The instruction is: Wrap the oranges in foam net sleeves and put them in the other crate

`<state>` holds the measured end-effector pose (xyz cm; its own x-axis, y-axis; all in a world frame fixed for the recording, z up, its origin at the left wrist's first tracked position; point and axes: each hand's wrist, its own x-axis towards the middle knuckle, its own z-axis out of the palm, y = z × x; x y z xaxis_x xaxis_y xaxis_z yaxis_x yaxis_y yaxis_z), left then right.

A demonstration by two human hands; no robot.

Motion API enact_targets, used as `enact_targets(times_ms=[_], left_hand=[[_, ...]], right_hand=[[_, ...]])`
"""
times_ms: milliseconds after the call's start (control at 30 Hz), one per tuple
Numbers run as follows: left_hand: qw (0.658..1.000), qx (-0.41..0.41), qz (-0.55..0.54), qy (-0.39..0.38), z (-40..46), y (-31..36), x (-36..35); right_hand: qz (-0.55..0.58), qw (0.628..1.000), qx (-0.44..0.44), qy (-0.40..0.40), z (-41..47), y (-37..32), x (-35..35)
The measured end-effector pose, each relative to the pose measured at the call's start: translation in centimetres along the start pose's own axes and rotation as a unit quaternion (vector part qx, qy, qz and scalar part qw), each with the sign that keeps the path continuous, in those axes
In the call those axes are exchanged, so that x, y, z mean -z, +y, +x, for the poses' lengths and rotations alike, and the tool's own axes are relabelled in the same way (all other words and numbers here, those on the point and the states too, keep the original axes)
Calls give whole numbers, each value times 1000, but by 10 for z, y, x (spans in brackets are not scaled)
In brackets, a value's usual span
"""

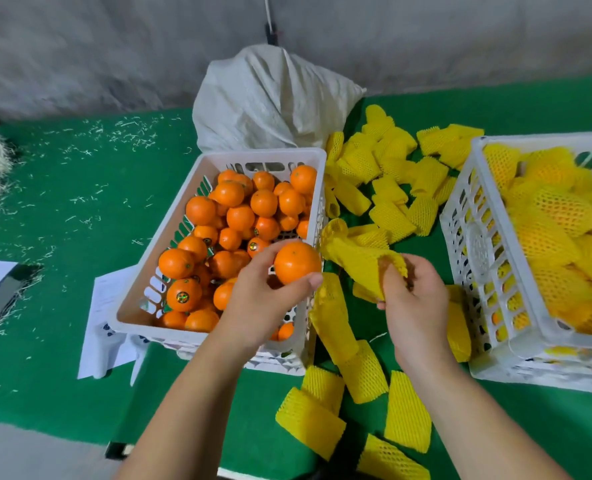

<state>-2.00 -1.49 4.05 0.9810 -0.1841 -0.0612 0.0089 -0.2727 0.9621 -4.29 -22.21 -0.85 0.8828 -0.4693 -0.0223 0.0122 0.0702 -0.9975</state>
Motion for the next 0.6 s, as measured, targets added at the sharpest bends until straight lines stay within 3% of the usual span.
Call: enact_targets(times_ms=[133, 267, 333, 433, 600], left_hand=[[983, 12, -111, -146, -33, 22, -16], [956, 14, -204, -210, -52, 19, -11], [956, 5, -189, -226, -58, 15, -11], [971, -12, -146, -191, -65, 12, -18], [993, 16, -116, -35, -58, 12, -28]], right_hand=[[12, 995, 93, -16, -20, -25, -12], [-18, 994, 105, -35, -42, -28, -17], [-31, 994, 102, -39, -49, -27, -18], [-70, 992, 97, -45, -53, -27, -17], [-71, 985, 149, -44, -52, -32, 0]])
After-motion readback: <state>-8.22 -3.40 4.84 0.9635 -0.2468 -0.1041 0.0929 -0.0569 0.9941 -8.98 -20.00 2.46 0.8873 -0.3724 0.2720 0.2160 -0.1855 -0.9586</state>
